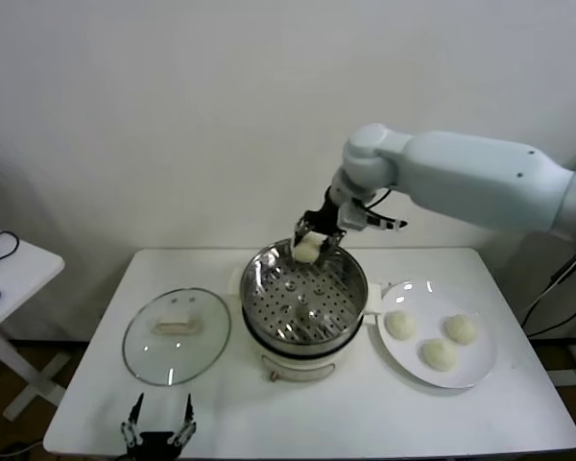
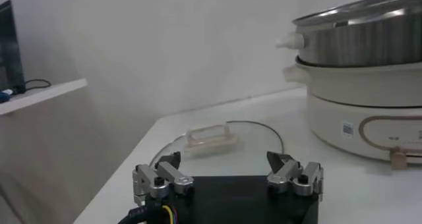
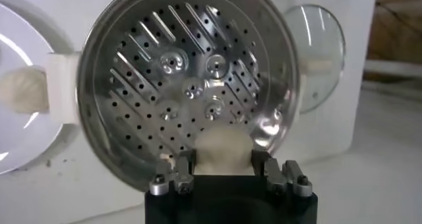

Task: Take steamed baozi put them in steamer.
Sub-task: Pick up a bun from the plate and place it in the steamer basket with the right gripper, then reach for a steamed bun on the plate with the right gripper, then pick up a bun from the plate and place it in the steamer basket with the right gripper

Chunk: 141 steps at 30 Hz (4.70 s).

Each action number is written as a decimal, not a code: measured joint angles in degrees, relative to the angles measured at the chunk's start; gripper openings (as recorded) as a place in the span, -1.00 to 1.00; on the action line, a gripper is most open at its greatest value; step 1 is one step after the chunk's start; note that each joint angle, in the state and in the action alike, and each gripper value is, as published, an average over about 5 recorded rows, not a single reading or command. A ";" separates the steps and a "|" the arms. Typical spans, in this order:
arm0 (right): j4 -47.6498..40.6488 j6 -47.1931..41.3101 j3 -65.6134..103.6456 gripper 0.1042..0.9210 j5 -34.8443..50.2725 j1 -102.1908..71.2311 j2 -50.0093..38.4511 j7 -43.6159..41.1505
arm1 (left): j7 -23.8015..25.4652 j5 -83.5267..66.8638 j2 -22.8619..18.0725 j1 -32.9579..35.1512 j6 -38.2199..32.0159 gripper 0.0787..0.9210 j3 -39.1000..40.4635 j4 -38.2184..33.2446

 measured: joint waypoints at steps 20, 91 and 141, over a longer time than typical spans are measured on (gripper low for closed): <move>-13.20 7.91 3.10 0.16 -8.39 -9.14 6.43 1.82 | -0.16 -0.08 0.38 -0.50 -0.51 0.77 -1.30 1.22; 11.69 -53.16 -29.06 0.76 43.67 7.63 -24.17 7.03 | -0.58 1.50 0.69 -0.16 -0.49 0.77 -1.20 2.50; 12.74 -54.55 -28.54 0.24 51.45 21.82 -21.95 -0.60 | -1.34 3.47 0.81 1.18 -0.73 0.77 -1.11 1.76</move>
